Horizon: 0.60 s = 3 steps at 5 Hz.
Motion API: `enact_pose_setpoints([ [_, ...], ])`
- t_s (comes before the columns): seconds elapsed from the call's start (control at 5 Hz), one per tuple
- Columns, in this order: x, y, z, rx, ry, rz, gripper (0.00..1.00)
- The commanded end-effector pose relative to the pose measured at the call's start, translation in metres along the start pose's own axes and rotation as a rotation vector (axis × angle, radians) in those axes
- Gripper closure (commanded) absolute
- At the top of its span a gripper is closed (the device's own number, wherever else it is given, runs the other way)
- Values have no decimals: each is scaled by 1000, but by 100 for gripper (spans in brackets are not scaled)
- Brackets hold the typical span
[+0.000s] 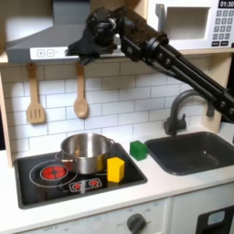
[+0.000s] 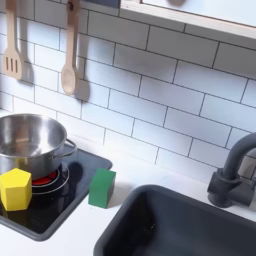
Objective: Push button
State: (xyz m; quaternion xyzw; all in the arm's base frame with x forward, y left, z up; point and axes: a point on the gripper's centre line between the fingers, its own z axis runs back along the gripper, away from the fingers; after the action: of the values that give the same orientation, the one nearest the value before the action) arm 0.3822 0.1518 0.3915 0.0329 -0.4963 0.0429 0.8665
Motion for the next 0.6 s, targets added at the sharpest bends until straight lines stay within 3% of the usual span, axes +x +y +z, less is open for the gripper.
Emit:
enact_pose_setpoints([
  [0.0,6,-13,-11,-36,9,-32,100],
  [0.4,8,-8,-14,-15,20,-33,100],
])
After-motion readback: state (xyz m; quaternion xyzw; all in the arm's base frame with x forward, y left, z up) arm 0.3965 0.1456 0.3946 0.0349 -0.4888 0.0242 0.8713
